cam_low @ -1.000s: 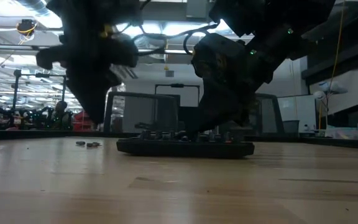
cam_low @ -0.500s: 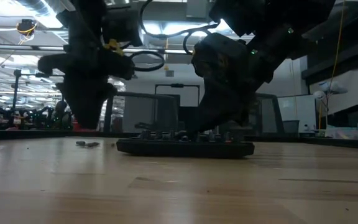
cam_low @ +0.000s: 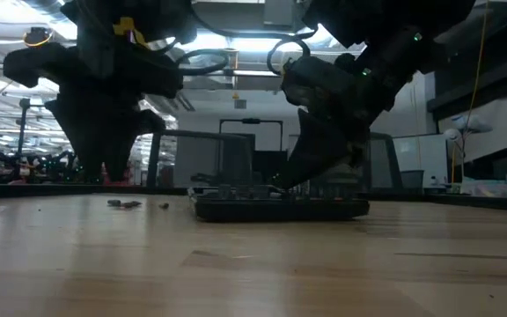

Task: Prefit tool cases
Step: Adjust the black prefit tool case

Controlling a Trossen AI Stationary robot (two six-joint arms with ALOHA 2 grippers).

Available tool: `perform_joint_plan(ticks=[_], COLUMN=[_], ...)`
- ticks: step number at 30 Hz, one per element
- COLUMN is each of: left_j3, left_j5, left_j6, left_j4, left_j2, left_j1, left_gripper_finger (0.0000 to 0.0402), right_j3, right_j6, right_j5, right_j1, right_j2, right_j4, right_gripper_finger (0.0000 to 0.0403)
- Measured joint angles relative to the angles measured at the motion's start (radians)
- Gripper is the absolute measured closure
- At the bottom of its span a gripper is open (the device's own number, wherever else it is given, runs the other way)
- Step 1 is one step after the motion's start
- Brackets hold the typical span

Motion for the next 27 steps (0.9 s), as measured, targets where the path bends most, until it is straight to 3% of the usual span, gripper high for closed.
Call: perform_joint_plan(ticks=[14, 27], left_j3=[0.0, 0.0], left_j5=[-0.09, -0.193], left_j6=[-0.036, -0.042], left_j4=[0.084, 0.095], left_j2=[-0.032, -0.205], left_j1=[0.079, 0.174], left_gripper_finger=[0.0266, 0.0266], right_j3=[0.001, 0.003], right_j6=[0.012, 0.038], right_j5=[-0.044, -0.036], right_j1=[-0.001, -0.009], right_j2=[-0.002, -0.027], right_j4=[0.064, 0.164], right_gripper_finger=[0.0403, 0.0403])
